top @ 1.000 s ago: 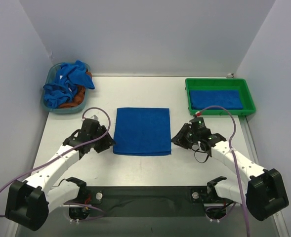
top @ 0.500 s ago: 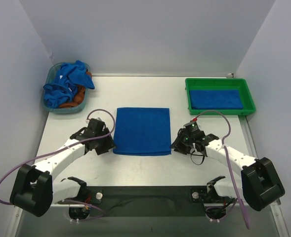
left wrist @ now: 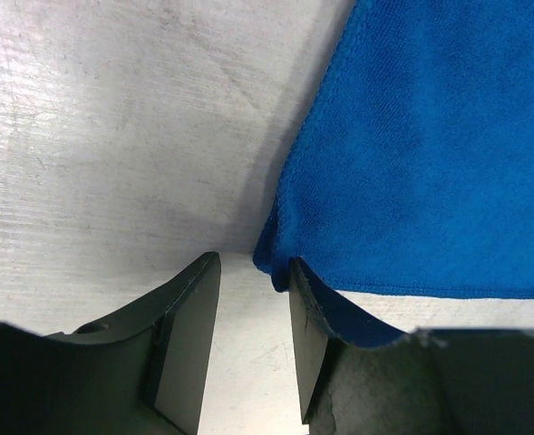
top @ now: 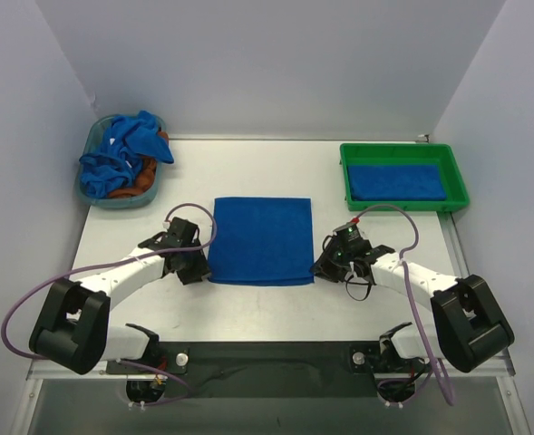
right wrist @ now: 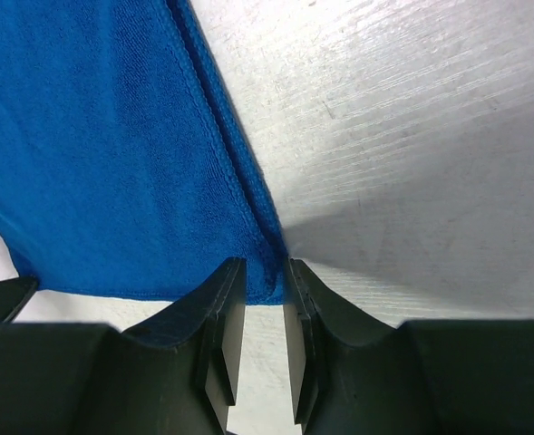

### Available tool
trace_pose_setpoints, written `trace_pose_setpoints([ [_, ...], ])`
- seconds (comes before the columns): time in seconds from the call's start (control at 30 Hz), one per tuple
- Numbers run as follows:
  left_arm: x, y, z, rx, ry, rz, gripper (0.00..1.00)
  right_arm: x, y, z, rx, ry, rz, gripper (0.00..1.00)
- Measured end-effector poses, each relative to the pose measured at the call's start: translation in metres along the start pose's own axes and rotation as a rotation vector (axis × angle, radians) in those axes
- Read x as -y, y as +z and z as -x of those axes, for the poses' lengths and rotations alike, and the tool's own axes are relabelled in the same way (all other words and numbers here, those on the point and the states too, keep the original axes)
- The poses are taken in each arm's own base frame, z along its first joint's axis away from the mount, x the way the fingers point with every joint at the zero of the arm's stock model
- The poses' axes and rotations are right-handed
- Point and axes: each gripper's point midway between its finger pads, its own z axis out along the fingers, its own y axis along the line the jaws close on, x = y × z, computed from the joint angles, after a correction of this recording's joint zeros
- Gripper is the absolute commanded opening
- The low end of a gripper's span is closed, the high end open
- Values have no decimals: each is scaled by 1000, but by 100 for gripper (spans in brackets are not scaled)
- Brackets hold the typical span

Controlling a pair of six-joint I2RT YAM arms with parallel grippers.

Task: Fold and stack the towels
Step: Fold the towel

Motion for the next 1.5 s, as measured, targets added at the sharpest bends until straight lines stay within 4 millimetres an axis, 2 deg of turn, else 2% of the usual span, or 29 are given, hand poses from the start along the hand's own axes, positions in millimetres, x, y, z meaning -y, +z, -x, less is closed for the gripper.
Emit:
trace_pose_setpoints([
  [0.57,2,0,2,4,13,-5,46,-7,-1,-8,-23,-1,20,20],
  [0.67,2,0,2,5,13,-5,46,-7,-1,-8,-23,1,21,15],
  [0.83,2,0,2,6,16,-6,45,-9,0,-7,-17,1,30,0],
  [1.1,6,-2,6,15,20,-15,36,-10,0,-6,-15,1,34,0],
  [1.23,12,-4,10,24,25,-28,27,-11,0,-6,-14,1,35,0],
  [1.5,19,-6,11,29,41,-43,28,-11,0,-6,-13,1,36,0],
])
